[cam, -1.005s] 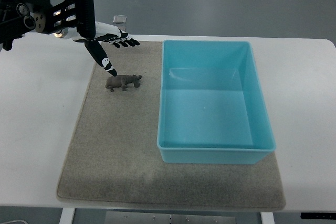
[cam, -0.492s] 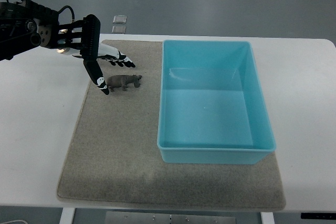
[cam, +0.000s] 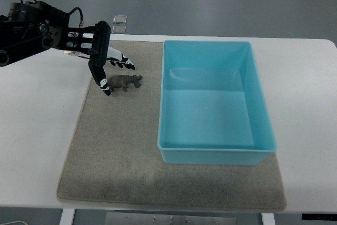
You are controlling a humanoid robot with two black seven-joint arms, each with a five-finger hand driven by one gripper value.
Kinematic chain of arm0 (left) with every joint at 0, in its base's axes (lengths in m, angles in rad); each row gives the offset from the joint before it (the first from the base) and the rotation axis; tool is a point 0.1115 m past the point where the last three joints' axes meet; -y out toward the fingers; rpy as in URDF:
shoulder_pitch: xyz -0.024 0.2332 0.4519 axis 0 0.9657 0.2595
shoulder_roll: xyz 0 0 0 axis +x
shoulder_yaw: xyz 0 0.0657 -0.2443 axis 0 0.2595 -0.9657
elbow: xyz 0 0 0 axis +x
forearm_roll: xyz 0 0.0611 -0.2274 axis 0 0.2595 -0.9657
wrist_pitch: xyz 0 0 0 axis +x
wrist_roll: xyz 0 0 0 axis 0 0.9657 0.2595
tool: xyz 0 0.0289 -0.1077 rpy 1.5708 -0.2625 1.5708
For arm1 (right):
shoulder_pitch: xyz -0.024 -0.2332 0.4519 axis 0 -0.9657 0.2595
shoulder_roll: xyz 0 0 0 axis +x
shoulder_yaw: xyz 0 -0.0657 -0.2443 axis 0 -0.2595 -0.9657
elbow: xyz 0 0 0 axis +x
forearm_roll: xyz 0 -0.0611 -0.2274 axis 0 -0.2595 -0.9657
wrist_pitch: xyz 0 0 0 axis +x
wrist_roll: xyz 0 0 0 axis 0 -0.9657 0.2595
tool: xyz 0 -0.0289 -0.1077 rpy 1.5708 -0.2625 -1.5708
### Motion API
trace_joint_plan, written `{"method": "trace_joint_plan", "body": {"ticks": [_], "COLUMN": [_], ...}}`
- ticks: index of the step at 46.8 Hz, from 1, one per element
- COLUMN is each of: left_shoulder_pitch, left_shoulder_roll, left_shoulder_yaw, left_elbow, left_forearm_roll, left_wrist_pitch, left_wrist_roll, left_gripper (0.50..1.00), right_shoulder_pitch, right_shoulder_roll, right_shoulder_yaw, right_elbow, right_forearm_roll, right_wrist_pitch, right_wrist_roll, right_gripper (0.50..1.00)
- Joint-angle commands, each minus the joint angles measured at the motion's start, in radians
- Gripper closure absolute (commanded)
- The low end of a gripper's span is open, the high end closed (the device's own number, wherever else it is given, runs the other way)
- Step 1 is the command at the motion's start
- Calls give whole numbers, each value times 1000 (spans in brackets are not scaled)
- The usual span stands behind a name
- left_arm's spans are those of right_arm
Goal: Place brown hippo in blue box with left hand
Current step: 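Close the left hand's fingers around the brown hippo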
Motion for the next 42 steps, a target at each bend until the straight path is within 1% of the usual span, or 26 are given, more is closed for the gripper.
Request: {"method": "trace_joint_plan", "body": {"ticks": [1, 16, 18, 23, 26, 28, 31, 33, 35, 42], "left_shoulder_pitch": [-1, 15, 16, 27, 31, 31, 34, 38, 38, 38], "left_shoulder_roll": [-6, -15, -15, -25, -38, -43, -43, -45, -45, -45], "left_shoulder_yaw": [-3, -7, -7, -9, -9, -9, -9, -9, -9, -9], "left_elbow": [-2, 0, 0, 20, 30, 29, 27, 27, 29, 27], "left_forearm_roll": [-9, -33, -33, -33, -33, -33, -33, -32, -32, -32], "left_wrist_pitch": [-1, 0, 0, 2, 17, 26, 29, 29, 29, 29], "left_wrist_roll": [6, 10, 12, 10, 10, 10, 10, 10, 10, 10], "left_gripper": [519, 519, 525, 531, 534, 555, 570, 608, 628, 647], "right_shoulder_pitch": [0, 0, 0, 0, -1, 0, -1, -1, 0, -1], "right_shoulder_roll": [0, 0, 0, 0, 0, 0, 0, 0, 0, 0], "right_shoulder_yaw": [0, 0, 0, 0, 0, -2, 0, 0, 0, 0], "right_elbow": [0, -1, -1, 1, -1, -1, -1, 1, -1, -1], "right_forearm_roll": [0, 0, 0, 0, 0, 0, 0, 0, 0, 0], "right_wrist_pitch": [0, 0, 0, 0, 0, 0, 0, 0, 0, 0], "right_wrist_roll": [0, 0, 0, 0, 0, 0, 0, 0, 0, 0], "right_gripper": [564, 564, 564, 564, 564, 564, 564, 564, 564, 564]}}
